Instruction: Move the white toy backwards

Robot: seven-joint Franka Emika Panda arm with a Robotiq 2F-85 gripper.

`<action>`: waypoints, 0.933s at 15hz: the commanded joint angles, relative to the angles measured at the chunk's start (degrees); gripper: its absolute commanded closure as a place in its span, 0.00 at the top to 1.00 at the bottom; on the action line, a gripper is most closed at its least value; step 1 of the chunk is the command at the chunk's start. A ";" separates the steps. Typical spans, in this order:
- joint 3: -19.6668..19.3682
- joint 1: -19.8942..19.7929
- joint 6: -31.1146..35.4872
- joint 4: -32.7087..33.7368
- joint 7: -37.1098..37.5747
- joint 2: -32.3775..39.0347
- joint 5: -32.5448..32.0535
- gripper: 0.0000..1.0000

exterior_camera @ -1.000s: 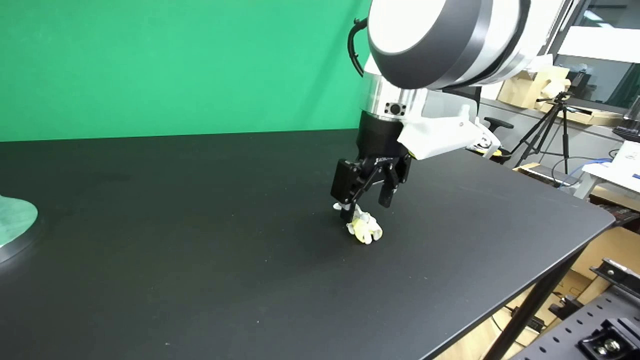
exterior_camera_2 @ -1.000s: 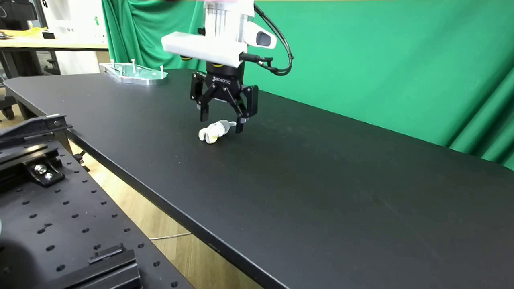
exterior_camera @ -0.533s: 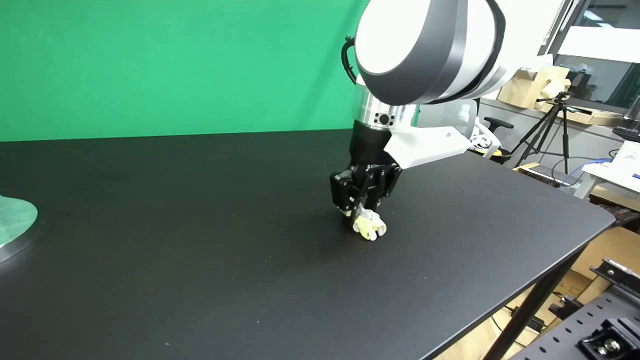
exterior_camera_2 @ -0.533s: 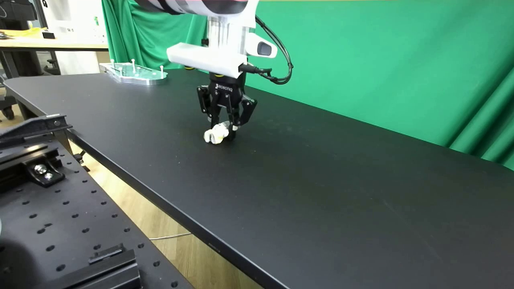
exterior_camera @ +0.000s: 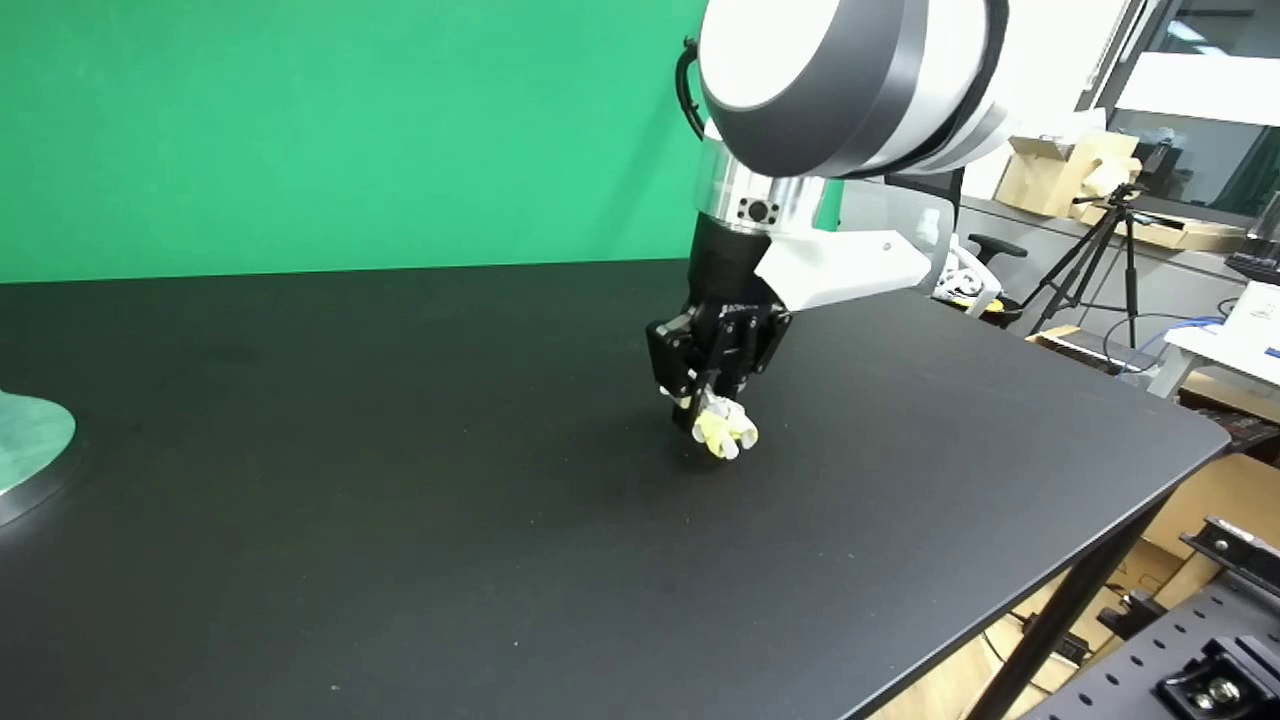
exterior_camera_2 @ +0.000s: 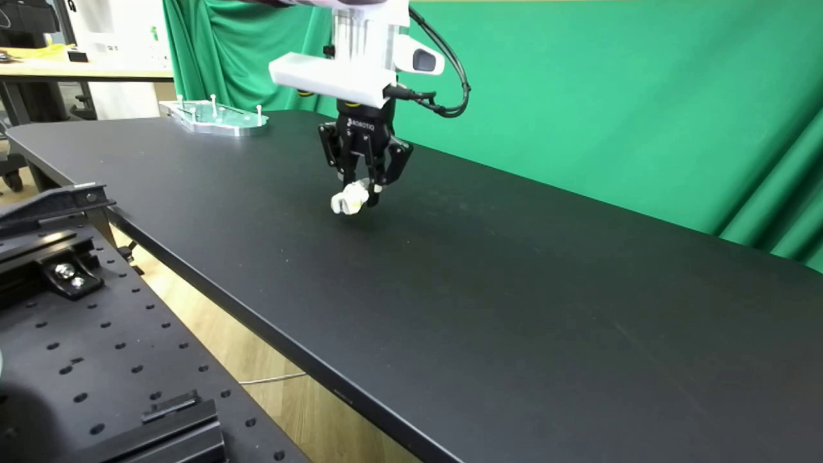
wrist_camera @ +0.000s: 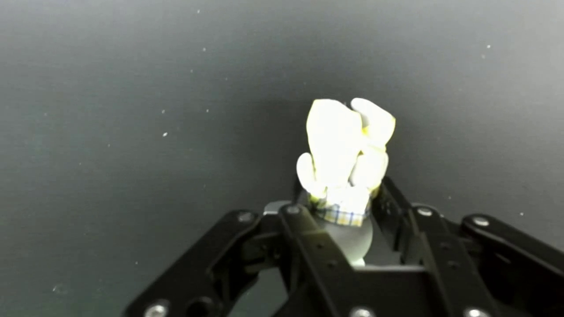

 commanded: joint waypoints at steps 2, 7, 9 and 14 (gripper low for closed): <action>-0.05 -0.71 -4.65 3.80 0.14 -2.63 0.30 0.16; 1.63 -3.30 -12.25 12.03 -3.61 0.96 4.01 0.16; 1.59 -3.76 -14.15 14.99 -4.76 2.76 4.59 0.16; 0.35 -3.53 -15.34 20.55 -3.99 7.62 2.88 0.16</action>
